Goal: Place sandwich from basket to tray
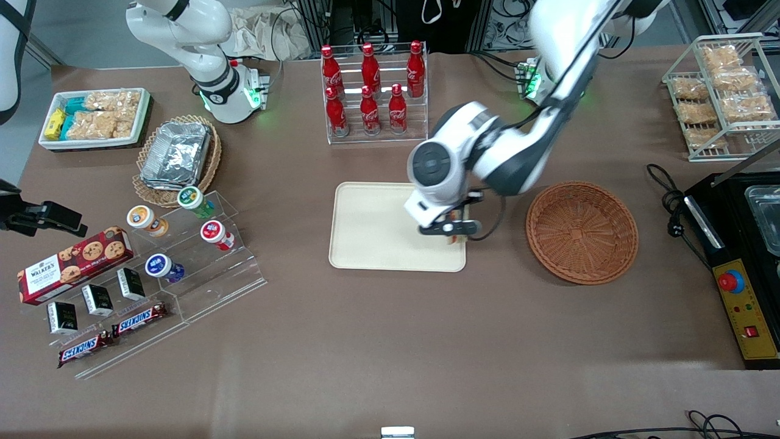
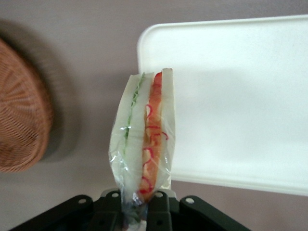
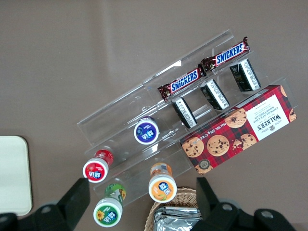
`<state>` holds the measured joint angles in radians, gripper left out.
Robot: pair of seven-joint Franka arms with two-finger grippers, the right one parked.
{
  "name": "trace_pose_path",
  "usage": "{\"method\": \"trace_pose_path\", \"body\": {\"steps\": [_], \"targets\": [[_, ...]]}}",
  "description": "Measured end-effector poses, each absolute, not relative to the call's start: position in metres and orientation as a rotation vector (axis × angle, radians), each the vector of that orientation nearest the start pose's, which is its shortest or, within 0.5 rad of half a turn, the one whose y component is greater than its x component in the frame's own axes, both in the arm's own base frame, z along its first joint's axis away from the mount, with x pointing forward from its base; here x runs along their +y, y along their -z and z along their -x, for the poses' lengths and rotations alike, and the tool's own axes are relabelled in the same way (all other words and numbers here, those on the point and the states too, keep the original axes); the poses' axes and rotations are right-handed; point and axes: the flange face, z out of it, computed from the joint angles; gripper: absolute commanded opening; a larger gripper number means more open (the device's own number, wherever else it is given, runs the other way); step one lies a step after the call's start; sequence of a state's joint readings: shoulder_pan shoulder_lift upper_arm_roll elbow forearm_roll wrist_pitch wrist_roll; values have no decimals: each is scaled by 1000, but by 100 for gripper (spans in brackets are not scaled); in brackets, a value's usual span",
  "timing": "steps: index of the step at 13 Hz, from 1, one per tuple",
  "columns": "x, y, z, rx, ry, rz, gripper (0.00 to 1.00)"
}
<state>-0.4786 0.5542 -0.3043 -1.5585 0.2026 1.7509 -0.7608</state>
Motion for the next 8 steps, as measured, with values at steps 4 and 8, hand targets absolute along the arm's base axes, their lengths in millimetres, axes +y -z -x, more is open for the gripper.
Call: {"method": "trace_pose_path", "body": {"steps": [4,8], "targets": [[-445,-243,-490,148,-286,2841,100],[-440,-243,-495,139,-266,2823,100]]}}
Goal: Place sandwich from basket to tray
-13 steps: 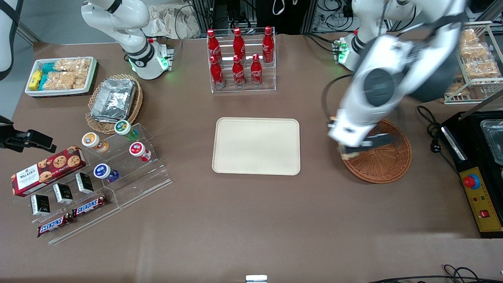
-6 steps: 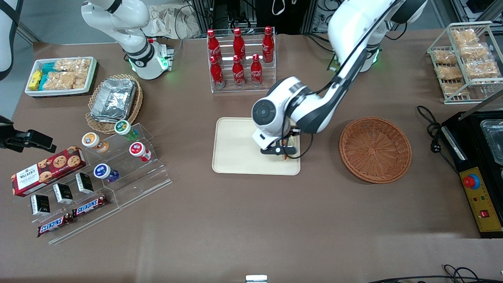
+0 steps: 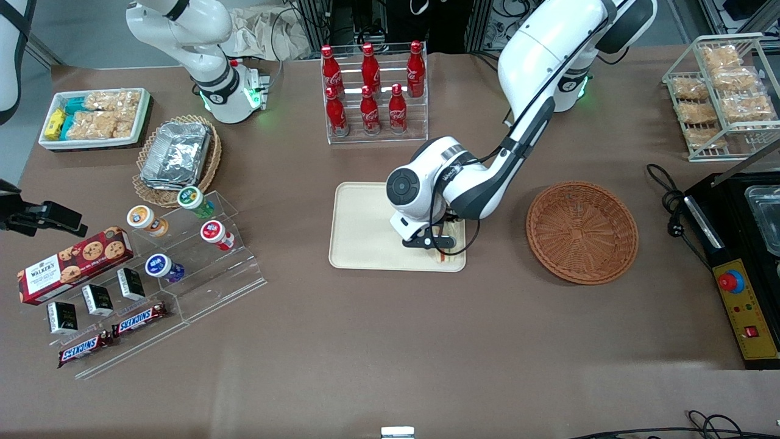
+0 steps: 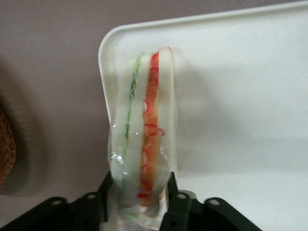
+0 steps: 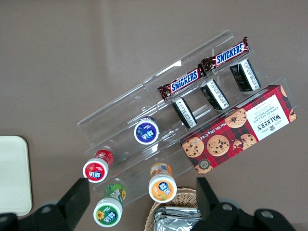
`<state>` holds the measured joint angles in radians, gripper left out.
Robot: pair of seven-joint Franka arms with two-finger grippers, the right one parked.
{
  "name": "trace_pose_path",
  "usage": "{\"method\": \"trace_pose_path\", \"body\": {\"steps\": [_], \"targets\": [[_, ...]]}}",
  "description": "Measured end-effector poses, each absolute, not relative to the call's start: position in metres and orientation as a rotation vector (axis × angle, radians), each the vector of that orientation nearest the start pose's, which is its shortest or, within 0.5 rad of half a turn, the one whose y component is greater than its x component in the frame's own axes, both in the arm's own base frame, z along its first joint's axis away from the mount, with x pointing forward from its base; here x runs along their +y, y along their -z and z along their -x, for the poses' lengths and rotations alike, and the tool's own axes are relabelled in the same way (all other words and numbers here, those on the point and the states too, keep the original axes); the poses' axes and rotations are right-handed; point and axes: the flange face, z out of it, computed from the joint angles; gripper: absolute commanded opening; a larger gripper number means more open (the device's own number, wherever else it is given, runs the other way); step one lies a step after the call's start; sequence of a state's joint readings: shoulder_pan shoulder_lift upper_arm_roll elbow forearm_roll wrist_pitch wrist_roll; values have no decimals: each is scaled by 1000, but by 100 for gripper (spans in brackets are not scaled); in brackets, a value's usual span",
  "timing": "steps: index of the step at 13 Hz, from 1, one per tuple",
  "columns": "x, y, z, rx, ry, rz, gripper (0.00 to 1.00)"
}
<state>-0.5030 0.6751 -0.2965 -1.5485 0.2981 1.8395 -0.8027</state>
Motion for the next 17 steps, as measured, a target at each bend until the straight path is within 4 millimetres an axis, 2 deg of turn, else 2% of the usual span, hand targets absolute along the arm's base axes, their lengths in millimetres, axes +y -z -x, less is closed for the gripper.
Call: {"method": "trace_pose_path", "body": {"steps": [2,3,4,6,7,10,12,15,16,17], "targets": [[-426,-273,-513,85,-224,2816,100],[-410,-298,-527,42,-196,2816,100],[-386,-324,-543,6,-177,2816,100],[-319,-375,-577,-36,-162,2829,100],[-285,-392,-591,-71,-155,2836,100],[-196,-425,-621,-103,-152,2867,100],[-144,-448,-629,10,-192,2932,100],[-66,-487,-630,107,-209,3071,100],[-42,-500,-628,119,-190,3106,100],[-27,-511,-626,128,-165,3126,100]]}}
